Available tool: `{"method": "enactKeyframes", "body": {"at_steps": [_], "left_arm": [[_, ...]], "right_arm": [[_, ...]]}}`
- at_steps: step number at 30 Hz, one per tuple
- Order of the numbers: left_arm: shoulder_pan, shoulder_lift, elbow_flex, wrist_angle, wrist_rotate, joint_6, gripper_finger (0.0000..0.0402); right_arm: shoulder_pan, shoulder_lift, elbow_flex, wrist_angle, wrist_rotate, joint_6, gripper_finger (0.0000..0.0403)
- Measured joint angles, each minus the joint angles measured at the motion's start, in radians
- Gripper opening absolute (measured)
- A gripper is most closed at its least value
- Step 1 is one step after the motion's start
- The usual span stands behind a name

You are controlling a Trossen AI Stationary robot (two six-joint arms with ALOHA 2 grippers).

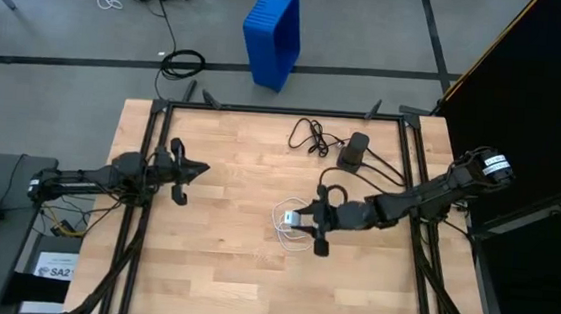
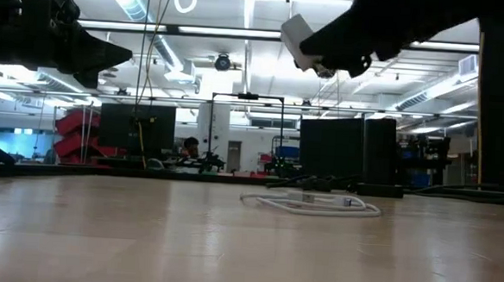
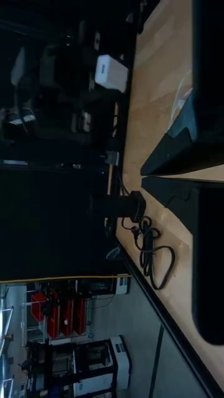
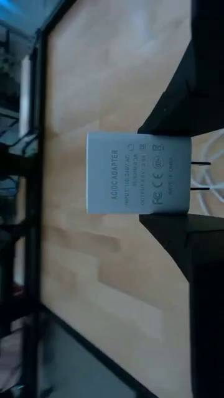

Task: Insert USB
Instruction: Insert the white charger cable into the white charger adapter

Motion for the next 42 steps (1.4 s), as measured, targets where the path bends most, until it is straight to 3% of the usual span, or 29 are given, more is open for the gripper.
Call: {"method": "enactKeyframes", "body": {"at_steps": [4,6,10,13,19,24,33,42], "left_arm": [[-0.001,0.018,0.000,0.090,-0.008,-0.183,0.0001],[-0.012,0.052,0.000,0.098,0.042,-0.217,0.0001],[-0.054,0.173,0.000,0.131,0.041,-0.249,0.0002],[-0.090,0.307,0.000,0.264,0.005,-0.247,0.0016],[-0.159,0.658,0.003,0.671,-0.009,-0.159,0.0079],[-0.205,0.906,0.063,0.798,-0.021,-0.081,0.0157],[-0.218,1.297,0.278,0.835,-0.077,-0.016,0.0281],[-0.199,1.509,0.470,0.841,-0.079,0.051,0.0307]], "right_arm": [[-0.025,0.000,-0.093,0.204,-0.072,-0.063,0.0128],[-0.037,0.000,-0.139,0.319,-0.109,-0.071,0.0128],[-0.068,0.000,-0.198,0.457,-0.131,-0.075,0.0128],[-0.096,0.000,-0.203,0.473,-0.132,-0.083,0.0128],[-0.154,0.041,-0.201,0.512,-0.136,-0.113,0.0128],[-0.174,0.115,-0.201,0.523,-0.146,-0.140,0.0128],[-0.189,0.225,-0.187,0.725,-0.252,-0.215,0.0128],[-0.254,0.229,-0.167,0.749,-0.325,-0.276,0.0128]]}}
